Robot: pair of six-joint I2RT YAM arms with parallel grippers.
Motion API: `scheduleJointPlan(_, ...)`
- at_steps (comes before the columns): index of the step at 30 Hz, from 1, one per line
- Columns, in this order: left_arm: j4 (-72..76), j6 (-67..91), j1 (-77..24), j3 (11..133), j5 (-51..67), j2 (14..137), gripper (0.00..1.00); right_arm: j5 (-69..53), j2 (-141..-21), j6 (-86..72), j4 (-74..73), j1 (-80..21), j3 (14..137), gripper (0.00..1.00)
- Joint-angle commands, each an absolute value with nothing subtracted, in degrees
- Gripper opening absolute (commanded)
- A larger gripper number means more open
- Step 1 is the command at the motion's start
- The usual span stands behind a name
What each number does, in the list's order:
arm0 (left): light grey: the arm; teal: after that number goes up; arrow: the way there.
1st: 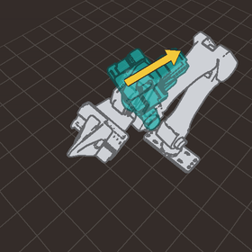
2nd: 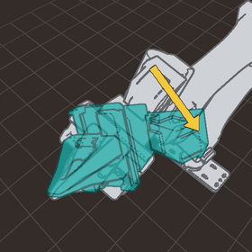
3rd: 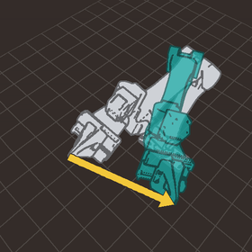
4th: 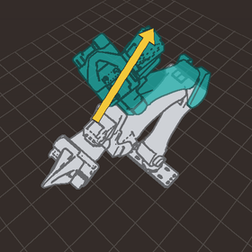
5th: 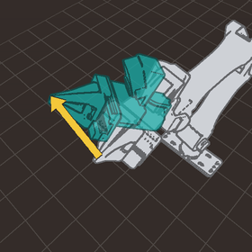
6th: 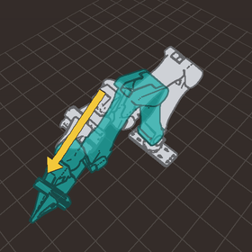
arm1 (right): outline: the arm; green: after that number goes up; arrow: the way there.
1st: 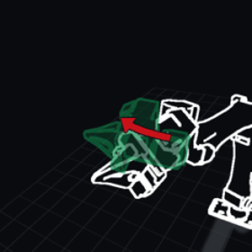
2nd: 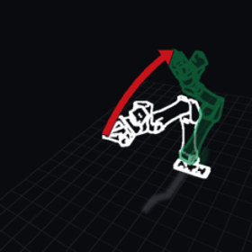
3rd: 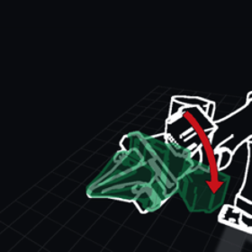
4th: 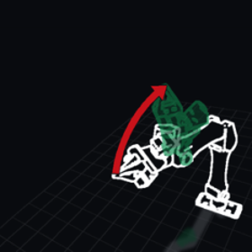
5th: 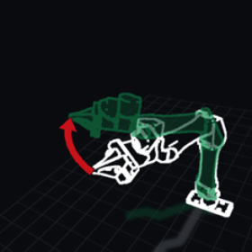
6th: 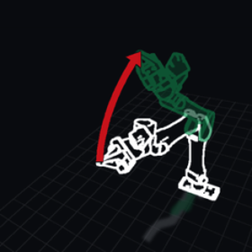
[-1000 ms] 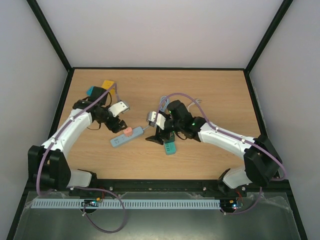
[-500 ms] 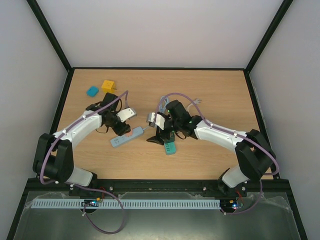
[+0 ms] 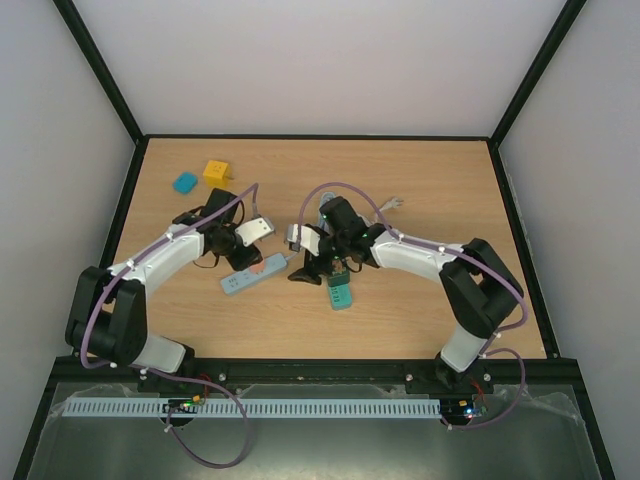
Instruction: Pull the plug off the socket
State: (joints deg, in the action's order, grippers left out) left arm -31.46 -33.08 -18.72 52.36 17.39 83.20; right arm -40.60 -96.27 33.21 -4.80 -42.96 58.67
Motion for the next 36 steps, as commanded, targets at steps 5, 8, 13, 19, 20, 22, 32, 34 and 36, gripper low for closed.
scheduleJointPlan(5, -34.49, -35.72, -18.71, 50.64, 21.45, 82.71, 0.49, -42.52, -100.08, 34.89, -3.26, -42.71, 62.55, 0.92)
scheduleJointPlan(8, -34.54, -36.39, -18.31, 50.41, 21.84, 82.68, 0.50, -42.45, -100.33, 35.14, -3.33, -42.71, 62.33, 0.92)
scheduleJointPlan(13, -33.90, -37.25, -16.98, 49.22, 20.59, 82.94, 0.48, -42.53, -101.09, 35.41, -3.13, -42.71, 62.54, 0.91)
scheduleJointPlan(19, -36.01, -38.87, -14.16, 49.78, 25.35, 81.80, 0.56, -43.26, -102.45, 35.42, -3.14, -42.70, 63.61, 0.90)
scheduleJointPlan(20, -36.27, -38.98, -13.87, 50.03, 26.34, 81.68, 0.57, -43.29, -102.54, 35.34, -3.06, -42.71, 63.67, 0.90)
scheduleJointPlan(22, -36.30, -38.93, -13.69, 50.33, 27.15, 81.65, 0.57, -43.41, -102.73, 35.25, -3.03, -42.71, 63.65, 0.90)
scheduleJointPlan(32, -32.86, -37.83, -13.66, 48.60, 26.99, 82.72, 0.46, -43.24, -103.24, 35.54, -2.69, -42.71, 63.23, 0.88)
scheduleJointPlan(34, -31.53, -37.14, -13.65, 48.35, 26.39, 82.79, 0.42, -43.45, -103.72, 35.50, -2.36, -42.71, 63.61, 0.87)
scheduleJointPlan(36, -30.64, -36.92, -13.69, 48.13, 25.25, 82.74, 0.38, -43.58, -104.17, 35.63, -2.05, -42.71, 64.00, 0.85)
